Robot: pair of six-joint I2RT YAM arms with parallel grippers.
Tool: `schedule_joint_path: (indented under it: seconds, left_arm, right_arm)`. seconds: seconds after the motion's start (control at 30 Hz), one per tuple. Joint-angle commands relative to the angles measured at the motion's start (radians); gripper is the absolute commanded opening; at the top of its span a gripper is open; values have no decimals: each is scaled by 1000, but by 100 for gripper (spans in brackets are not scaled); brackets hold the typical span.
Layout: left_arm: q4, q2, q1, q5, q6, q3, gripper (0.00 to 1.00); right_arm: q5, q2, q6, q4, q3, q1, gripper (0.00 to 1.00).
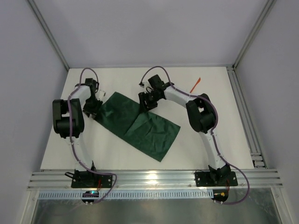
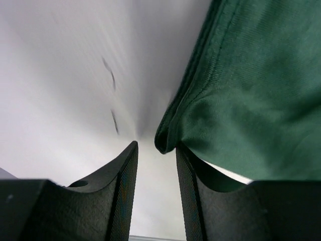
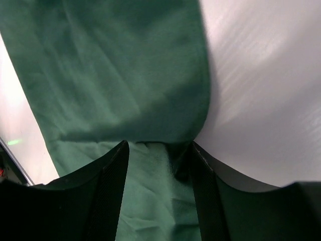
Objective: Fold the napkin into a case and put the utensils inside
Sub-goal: Rotate the rectangle-folded napkin at the center of the board.
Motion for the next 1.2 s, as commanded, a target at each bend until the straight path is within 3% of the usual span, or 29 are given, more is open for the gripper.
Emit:
schedule_joint_path:
  seconds: [0.0,0.13,0.2,0.5,0.63,0.77,1.17]
  left_arm:
    - [121,115,-88,-6,-41,201,39]
    - [26,253,-104,6,-82,450,39]
    - [21,235,-101,29,-96,480,41]
    - [1,-115,-101,215,-93,158,52]
    - [-51,-205,-101,290,-95,40,53]
    - [-92,-245,-105,442,-124,-55,53]
    - [-31,-204,-154,533,-176,-187,54]
  right_arm:
    - [52,-57,82,47,-98,-5,55]
    - [112,-101,148,99,-167,-30,55]
    - [127,-120,165,105,-185,-39,55]
    - [186,-250,172,151,-273,-53,56]
    - [206,-215,170,162,-249,-63,56]
    - [166,-137,167,154,-192,-67,55]
    - [124,-78,169,144,-173,-68,41]
